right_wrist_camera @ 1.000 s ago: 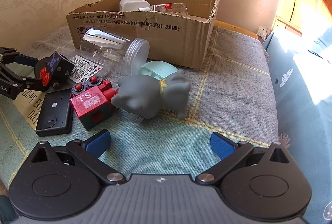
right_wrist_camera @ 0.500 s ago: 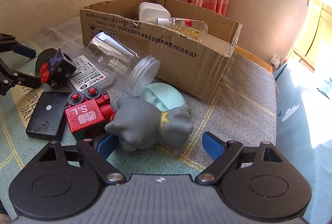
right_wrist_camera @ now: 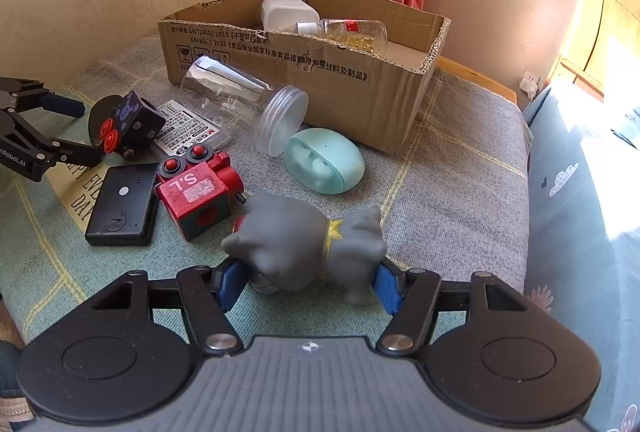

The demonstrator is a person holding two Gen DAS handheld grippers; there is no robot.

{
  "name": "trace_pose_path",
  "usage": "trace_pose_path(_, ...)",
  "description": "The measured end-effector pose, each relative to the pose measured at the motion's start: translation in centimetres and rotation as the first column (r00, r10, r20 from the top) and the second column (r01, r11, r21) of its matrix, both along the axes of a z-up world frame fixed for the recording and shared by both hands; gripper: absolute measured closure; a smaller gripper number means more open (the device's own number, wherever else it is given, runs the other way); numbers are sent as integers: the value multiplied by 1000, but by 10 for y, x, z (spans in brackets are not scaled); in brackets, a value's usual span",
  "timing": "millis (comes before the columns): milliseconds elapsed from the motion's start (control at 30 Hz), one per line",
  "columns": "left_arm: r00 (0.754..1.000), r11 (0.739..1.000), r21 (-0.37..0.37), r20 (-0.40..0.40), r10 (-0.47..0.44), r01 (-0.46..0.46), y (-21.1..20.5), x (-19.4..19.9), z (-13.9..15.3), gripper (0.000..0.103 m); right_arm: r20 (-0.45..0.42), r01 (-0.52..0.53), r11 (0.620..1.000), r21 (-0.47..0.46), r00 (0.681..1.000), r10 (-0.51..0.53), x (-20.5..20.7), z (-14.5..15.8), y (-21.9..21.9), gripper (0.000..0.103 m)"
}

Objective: Organize rigid objects
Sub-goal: 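Close the right tool on the grey toy while the left tool closes on the black oval object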

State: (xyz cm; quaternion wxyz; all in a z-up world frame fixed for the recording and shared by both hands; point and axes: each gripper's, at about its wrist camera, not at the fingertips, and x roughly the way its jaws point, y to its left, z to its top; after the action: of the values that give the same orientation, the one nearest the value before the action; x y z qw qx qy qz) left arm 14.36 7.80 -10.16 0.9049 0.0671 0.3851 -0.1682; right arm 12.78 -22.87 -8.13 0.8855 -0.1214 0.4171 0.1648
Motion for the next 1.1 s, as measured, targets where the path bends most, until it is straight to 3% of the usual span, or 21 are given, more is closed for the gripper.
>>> trace_pose_path(367, 987, 988, -6, 33, -155, 156, -1, 22, -4, 2, -19, 20, 999, 51, 1000, -19, -2, -6, -4, 30)
trace_pose_path(533, 963, 963, -3, 14, -268, 268, -8, 6, -1, 4, -21, 12, 998, 58, 1000, -11, -3, -7, -4, 27)
trace_pose_path(867, 971, 971, -3, 10, -238, 238, -12, 9, -1, 5, -11, 23, 997, 72, 1000, -23, 0, -7, -4, 23)
trace_pose_path(1000, 976, 976, -7, 12, -218, 218, -13, 7, 1, 13, -8, 37, 995, 87, 999, -37, 0, -6, -4, 23)
trace_pose_path(1100, 980, 980, -3, 5, -199, 199, -14, 7, 2, 13, -4, 40, 995, 87, 999, -40, 1, -6, -2, 23)
